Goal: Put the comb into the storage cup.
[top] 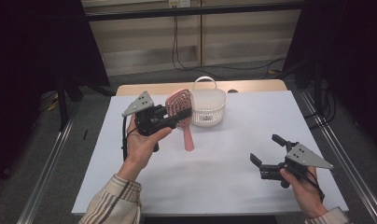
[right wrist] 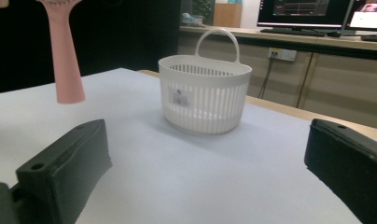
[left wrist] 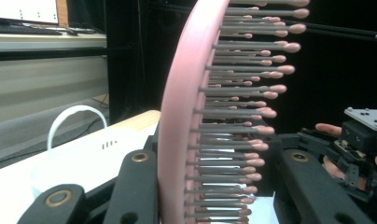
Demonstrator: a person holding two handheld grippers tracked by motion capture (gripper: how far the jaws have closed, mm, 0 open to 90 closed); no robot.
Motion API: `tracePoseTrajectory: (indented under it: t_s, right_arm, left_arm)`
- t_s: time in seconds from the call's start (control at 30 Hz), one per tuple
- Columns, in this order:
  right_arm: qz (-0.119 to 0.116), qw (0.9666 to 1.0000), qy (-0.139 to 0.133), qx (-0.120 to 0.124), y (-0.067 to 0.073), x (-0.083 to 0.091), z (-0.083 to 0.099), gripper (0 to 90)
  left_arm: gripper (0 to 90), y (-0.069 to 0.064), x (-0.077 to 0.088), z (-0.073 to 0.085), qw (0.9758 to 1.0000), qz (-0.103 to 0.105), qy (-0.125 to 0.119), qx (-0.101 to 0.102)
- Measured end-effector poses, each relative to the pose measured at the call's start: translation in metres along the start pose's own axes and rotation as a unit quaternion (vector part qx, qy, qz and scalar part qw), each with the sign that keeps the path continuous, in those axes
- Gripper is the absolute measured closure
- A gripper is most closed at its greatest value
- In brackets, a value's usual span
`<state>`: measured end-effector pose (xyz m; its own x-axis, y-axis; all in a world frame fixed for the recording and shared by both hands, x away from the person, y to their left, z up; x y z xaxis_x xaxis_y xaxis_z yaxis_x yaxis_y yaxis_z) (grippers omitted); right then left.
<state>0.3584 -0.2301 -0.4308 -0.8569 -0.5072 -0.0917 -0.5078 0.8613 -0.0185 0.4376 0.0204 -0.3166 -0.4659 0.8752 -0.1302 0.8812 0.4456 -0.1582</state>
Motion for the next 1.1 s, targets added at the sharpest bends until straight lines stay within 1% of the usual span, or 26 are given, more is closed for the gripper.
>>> tracePoseTrajectory:
  t_s: [0.03,0.07,0.1,0.13,0.17,0.27,0.37,0.43,0.53,0.57,0.63,0.73,0.77,0.87,0.9,0.93,0.97,1.0,1.03,1.1]
  right_arm:
    - [0.002,1.0000,0.000,0.001,-0.001,0.001,0.001,0.0]
    - [0.004,1.0000,0.000,-0.001,-0.002,0.003,0.001,0.0]
    - [0.006,1.0000,0.001,-0.001,-0.004,0.005,0.002,0.0]
    - [0.009,1.0000,0.000,0.003,-0.005,0.006,0.002,0.0]
    - [0.012,0.9999,-0.001,0.003,-0.006,0.008,0.002,0.0]
    - [0.019,0.9998,-0.003,0.007,-0.009,0.013,0.003,0.0]
    - [0.026,0.9997,-0.001,0.003,-0.012,0.017,0.004,0.0]
    - [0.027,0.9996,-0.002,0.004,-0.013,0.018,0.005,0.0]
    - [0.029,0.9995,-0.004,0.007,-0.013,0.020,0.006,0.0]
    - [0.025,0.9997,-0.003,0.006,-0.013,0.020,0.007,0.0]
    - [0.021,0.9997,-0.001,0.006,-0.012,0.022,0.009,0.0]
    - [0.028,0.9996,-0.003,0.007,-0.015,0.025,0.009,0.0]
    - [0.034,0.9994,-0.008,0.009,-0.017,0.026,0.008,0.0]
    - [0.053,0.9983,-0.019,0.011,-0.022,0.028,0.003,0.0]
    - [0.056,0.9981,-0.022,0.013,-0.024,0.028,0.002,0.0]
    - [0.059,0.9979,-0.024,0.011,-0.025,0.028,0.002,0.0]
    - [0.061,0.9978,-0.024,0.010,-0.026,0.029,0.002,0.0]
    - [0.064,0.9976,-0.024,0.011,-0.027,0.029,0.002,0.0]
    - [0.065,0.9975,-0.024,0.012,-0.027,0.029,0.003,0.0]
    - [0.061,0.9978,-0.022,0.013,-0.026,0.028,0.004,0.0]
  left_arm:
    - [63.3,0.002,0.000,-0.001,1.0000,-0.004,0.001,-0.003]
    - [63.2,0.002,-0.001,-0.003,1.0000,-0.001,0.000,-0.002]
    - [63.3,0.004,-0.001,-0.005,1.0000,-0.005,-0.001,-0.003]
    - [63.2,0.004,-0.002,-0.006,1.0000,-0.005,0.001,-0.008]
    - [63.3,0.005,-0.003,-0.008,0.9998,-0.009,0.001,-0.016]
    - [63.2,0.006,-0.006,-0.014,0.9998,-0.008,-0.003,-0.016]
    - [63.2,0.008,-0.009,-0.017,0.9994,-0.014,0.004,-0.033]
    - [63.2,0.009,-0.012,-0.018,0.9995,-0.015,0.005,-0.026]
    - [63.2,0.011,-0.016,-0.018,0.9995,-0.015,0.005,-0.027]
    - [63.2,0.012,-0.017,-0.018,0.9996,-0.016,0.003,-0.023]
    - [63.2,0.014,-0.020,-0.019,0.9995,-0.019,0.000,-0.024]
    - [63.2,0.016,-0.024,-0.022,0.9995,-0.023,-0.006,-0.021]
    - [63.2,0.017,-0.025,-0.024,0.9994,-0.025,-0.010,-0.023]
    - [63.2,0.019,-0.029,-0.029,0.9993,-0.026,-0.018,-0.021]
    - [63.2,0.019,-0.030,-0.030,0.9993,-0.026,-0.019,-0.021]
    - [63.2,0.019,-0.032,-0.030,0.9993,-0.021,-0.018,-0.025]
    - [63.2,0.019,-0.035,-0.030,0.9991,-0.019,-0.016,-0.035]
    - [63.2,0.020,-0.037,-0.029,0.9990,-0.022,-0.010,-0.037]
    - [63.2,0.022,-0.039,-0.029,0.9991,-0.025,-0.008,-0.035]
    - [63.2,0.024,-0.044,-0.028,0.9992,-0.023,-0.008,-0.031]
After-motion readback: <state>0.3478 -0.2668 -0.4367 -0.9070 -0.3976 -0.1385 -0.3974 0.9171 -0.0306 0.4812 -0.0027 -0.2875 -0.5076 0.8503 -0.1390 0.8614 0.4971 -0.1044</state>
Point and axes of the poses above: each handheld gripper's, and its own axes: x roughly backward along the jaws, z roughly out of its underside, y roughly to its left, the point moved 10 cm from there along -x, roughly forward along the jaws, and after that the axes turned 14 degrees about -y, right-handed, at the moved point
